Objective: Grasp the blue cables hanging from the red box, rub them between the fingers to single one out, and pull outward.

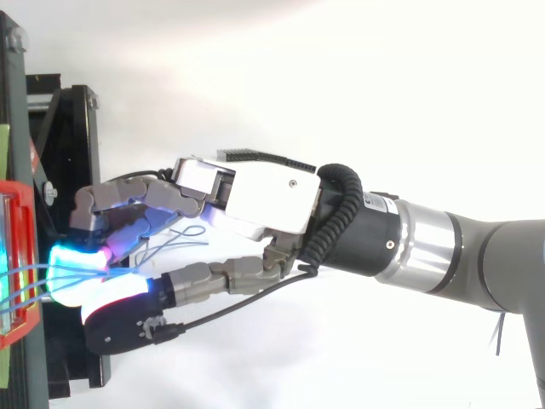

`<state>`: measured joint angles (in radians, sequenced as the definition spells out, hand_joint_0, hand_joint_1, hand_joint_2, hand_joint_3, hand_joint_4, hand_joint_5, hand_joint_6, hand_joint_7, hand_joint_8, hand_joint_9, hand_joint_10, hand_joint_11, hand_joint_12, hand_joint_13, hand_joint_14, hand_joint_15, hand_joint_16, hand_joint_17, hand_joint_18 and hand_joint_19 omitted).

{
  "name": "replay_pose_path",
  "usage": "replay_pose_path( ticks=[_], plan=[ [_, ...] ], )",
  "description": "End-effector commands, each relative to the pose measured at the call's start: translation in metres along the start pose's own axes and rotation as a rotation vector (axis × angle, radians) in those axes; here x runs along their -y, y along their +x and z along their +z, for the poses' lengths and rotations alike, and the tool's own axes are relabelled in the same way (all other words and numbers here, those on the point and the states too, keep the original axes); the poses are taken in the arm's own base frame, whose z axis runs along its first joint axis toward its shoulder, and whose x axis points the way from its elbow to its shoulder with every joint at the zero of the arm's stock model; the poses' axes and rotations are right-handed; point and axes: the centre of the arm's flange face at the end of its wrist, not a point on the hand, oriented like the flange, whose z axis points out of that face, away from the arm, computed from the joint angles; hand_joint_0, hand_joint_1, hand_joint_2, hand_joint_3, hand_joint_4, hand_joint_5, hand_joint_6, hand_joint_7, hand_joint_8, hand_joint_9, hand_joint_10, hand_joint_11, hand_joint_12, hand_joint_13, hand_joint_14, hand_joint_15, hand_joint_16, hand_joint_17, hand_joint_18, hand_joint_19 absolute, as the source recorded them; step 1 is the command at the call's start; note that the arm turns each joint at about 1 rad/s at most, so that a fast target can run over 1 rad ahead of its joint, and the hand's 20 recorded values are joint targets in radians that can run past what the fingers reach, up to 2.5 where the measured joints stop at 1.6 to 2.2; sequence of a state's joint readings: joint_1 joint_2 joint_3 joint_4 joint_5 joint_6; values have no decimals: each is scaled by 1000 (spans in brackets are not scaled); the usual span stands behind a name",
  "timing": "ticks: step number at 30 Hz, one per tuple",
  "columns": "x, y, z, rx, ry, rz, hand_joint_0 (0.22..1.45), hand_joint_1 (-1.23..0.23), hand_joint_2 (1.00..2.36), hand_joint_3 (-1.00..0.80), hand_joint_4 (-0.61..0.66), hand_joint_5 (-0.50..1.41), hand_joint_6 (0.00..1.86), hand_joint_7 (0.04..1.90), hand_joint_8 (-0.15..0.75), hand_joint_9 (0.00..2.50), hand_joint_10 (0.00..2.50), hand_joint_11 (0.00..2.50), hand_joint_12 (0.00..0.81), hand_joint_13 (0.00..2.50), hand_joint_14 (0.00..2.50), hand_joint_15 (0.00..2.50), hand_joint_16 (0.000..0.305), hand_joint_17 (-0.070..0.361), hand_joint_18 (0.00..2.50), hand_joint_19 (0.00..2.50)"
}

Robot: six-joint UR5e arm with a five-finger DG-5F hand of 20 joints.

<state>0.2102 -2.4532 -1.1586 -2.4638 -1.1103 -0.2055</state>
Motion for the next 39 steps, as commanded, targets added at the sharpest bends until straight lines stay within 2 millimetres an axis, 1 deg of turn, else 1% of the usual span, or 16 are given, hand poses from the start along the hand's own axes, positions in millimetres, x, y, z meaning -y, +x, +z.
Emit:
replay_pose_path(
  ticks=[1,4,7,14,15,19,25,33,39],
  plan=[
    [0,0,0,0,-1,0,580,-665,1013,-285,247,-121,669,1114,378,826,16,651,461,618,13,344,64,143,692,446],
    [0,0,0,-1,2,2,569,-661,1011,-337,256,-122,675,1083,377,827,15,640,462,620,11,346,64,144,695,444],
    [2,-2,0,2,5,3,565,-660,1011,-345,263,-121,674,1086,376,827,15,645,463,621,13,340,64,144,695,444],
    [2,-5,0,-9,13,-1,577,-646,1014,-290,222,-136,740,1040,379,838,13,649,460,629,11,343,64,143,705,444],
    [2,-5,0,-12,13,0,577,-646,1013,-285,216,-138,741,1067,381,837,16,651,461,629,11,339,64,143,706,445],
    [2,-4,0,-21,11,0,578,-654,1013,-281,234,-154,787,987,378,836,16,653,462,629,11,349,64,143,713,443],
    [2,-5,0,-23,13,5,555,-653,1009,-353,252,-154,770,940,379,830,15,660,466,632,11,345,64,145,711,441],
    [9,-6,-7,-70,77,-12,543,-643,1008,-372,254,-145,749,991,382,831,15,653,470,634,11,349,65,146,711,446],
    [11,-6,-9,-82,99,9,543,-633,1009,-372,254,-144,748,992,384,832,15,661,469,633,11,351,65,146,710,445]
  ],
)
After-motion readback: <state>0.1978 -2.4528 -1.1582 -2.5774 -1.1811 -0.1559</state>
